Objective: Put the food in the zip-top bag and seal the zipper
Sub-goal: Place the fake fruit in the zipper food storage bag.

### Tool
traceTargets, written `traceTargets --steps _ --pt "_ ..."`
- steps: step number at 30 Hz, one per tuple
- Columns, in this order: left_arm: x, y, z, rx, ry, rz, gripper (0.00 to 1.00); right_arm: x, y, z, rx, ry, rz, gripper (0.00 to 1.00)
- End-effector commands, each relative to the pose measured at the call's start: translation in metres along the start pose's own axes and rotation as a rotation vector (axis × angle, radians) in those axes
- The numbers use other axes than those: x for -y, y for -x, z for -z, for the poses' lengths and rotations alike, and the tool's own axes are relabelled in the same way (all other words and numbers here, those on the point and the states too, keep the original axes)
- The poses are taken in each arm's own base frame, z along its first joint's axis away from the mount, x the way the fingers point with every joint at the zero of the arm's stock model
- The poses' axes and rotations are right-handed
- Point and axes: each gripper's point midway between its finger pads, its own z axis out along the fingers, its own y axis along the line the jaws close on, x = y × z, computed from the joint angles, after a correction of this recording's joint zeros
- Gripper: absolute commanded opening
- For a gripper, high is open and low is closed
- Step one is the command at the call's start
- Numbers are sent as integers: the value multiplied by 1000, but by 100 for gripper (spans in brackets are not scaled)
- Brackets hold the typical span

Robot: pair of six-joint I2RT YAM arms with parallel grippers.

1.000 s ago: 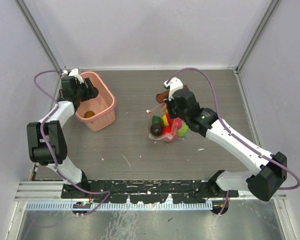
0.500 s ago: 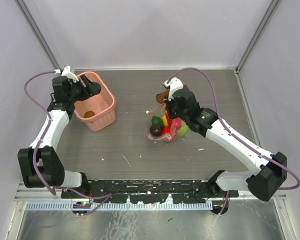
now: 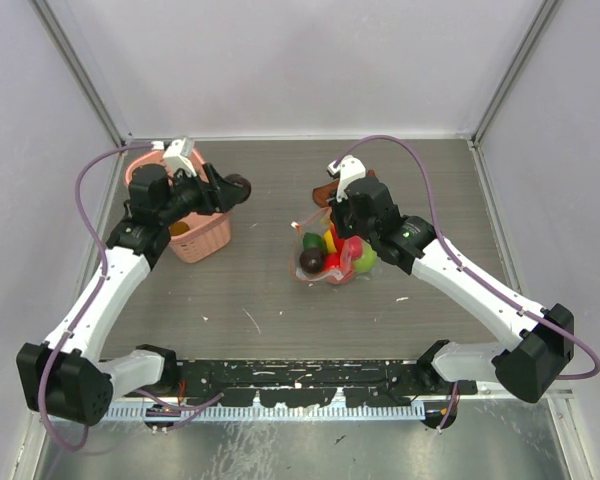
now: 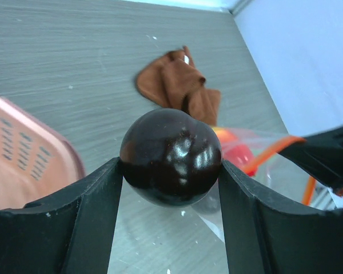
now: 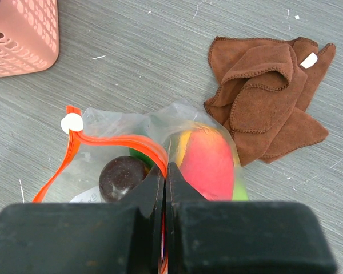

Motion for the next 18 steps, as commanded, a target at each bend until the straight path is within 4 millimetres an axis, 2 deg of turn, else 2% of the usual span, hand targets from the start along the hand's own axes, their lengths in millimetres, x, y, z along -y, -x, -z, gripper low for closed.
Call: traceTargets --steps 1,7,14,18 --pt "39 -4 13 6 -91 -40 44 -5 35 18 116 33 -49 0" --pt "74 -24 23 -13 -168 -114 45 -7 35 17 116 46 -59 0" --pt "128 -52 31 -32 -306 -190 44 -10 34 19 115 59 -65 0" --pt "155 -74 30 -52 -374 -274 44 -11 35 20 118 67 -70 0"
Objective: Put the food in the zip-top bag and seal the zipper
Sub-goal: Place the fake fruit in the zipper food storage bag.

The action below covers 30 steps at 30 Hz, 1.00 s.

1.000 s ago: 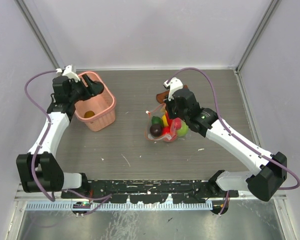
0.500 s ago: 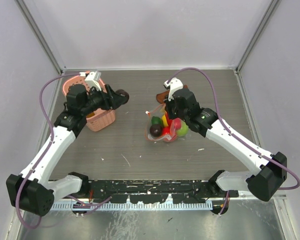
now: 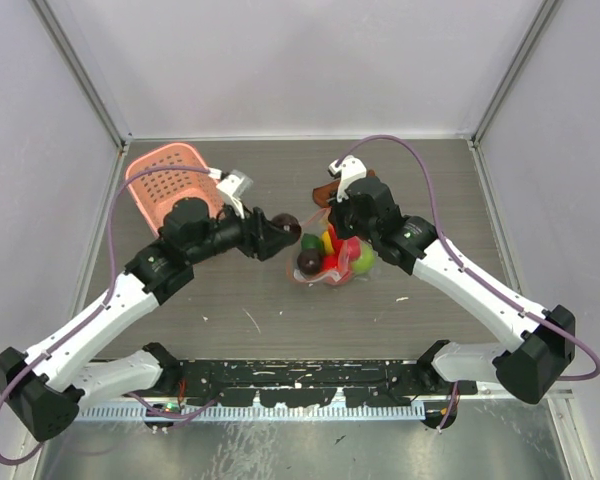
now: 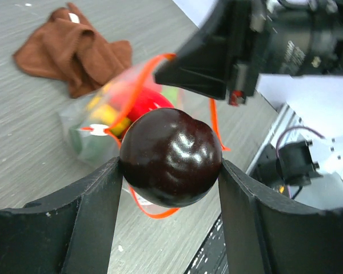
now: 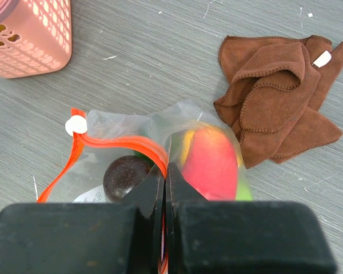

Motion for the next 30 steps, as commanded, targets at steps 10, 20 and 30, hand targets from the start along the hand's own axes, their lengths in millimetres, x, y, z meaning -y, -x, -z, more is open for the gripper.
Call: traceTargets --steps 10,20,30 --pt "18 -28 -47 -15 8 -245 45 -10 32 21 116 62 -48 0" --pt "17 -46 -78 -53 39 -351 48 -11 30 20 113 70 -48 0" --pt "1 -54 -104 -46 130 -406 64 -12 29 21 112 76 -49 0"
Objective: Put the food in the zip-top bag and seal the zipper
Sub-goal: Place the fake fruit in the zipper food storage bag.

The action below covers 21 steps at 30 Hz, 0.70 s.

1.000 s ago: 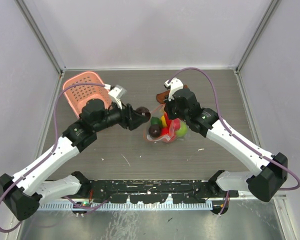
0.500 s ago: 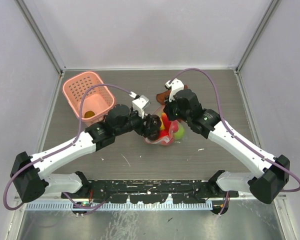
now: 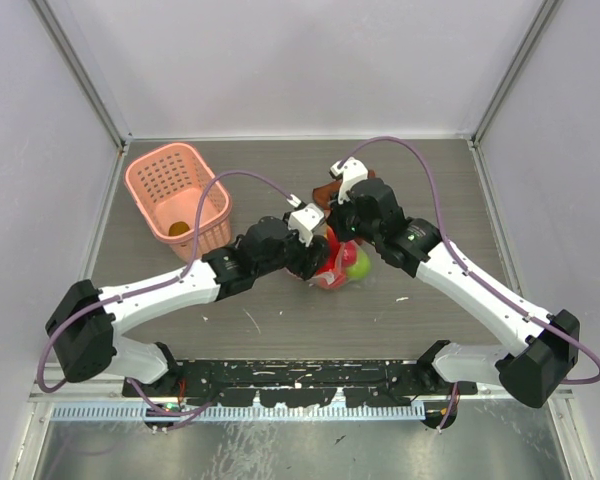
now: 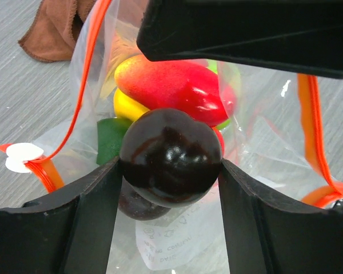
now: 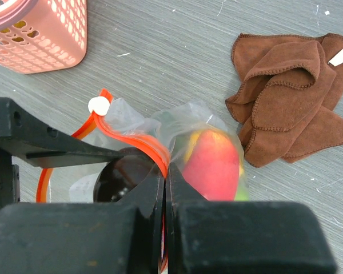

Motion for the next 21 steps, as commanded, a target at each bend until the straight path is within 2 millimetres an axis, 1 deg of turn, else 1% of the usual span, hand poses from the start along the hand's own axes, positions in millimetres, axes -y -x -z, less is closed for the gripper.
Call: traceTargets --steps 1,6,9,12,16,21 --pt "-7 49 -4 155 62 -19 66 -6 29 13 108 30 -27 0" --pt "-10 52 -3 175 82 -8 70 -6 27 13 105 30 -27 0" --pt "-9 54 0 186 79 -1 77 -5 26 12 104 30 -27 0" --pt "-7 56 2 194 67 7 81 -6 26 12 104 33 -28 0" --pt "-5 59 7 198 58 27 82 -6 26 12 103 33 -29 0" --pt "-4 62 24 178 58 73 82 -5 25 13 102 30 -28 0"
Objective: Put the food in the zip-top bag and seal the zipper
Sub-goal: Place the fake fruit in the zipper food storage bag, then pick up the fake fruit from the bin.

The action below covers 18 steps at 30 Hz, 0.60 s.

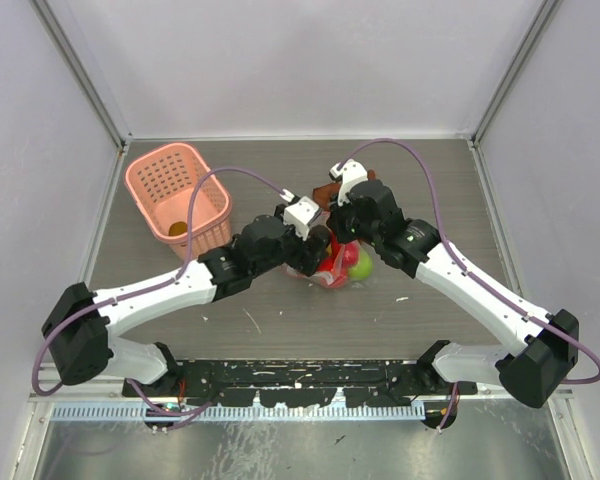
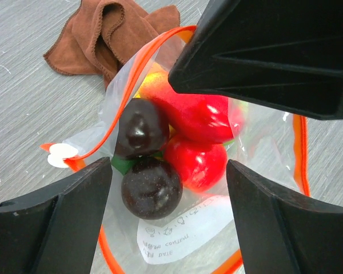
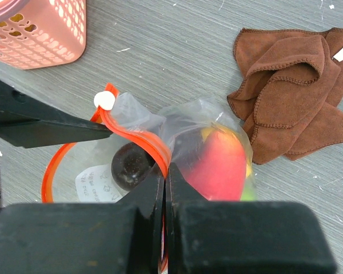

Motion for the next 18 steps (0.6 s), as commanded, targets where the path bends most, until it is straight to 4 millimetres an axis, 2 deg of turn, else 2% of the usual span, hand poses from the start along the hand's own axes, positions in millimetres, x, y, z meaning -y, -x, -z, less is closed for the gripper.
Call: traceTargets --steps 1,2,4,9,17,18 --pt "5 46 26 95 -5 64 82 -5 31 15 117 26 -26 0" --pt "4 42 27 74 1 73 82 -5 31 15 117 27 -26 0" --pt "3 47 43 77 2 95 82 -5 31 14 118 28 -26 0" --pt "-6 35 65 20 58 157 82 -6 32 13 120 30 -28 0" --pt "-36 20 96 -55 221 191 87 -6 30 12 119 32 -29 0" --pt "-40 19 100 -65 241 189 91 -6 30 12 121 33 -29 0"
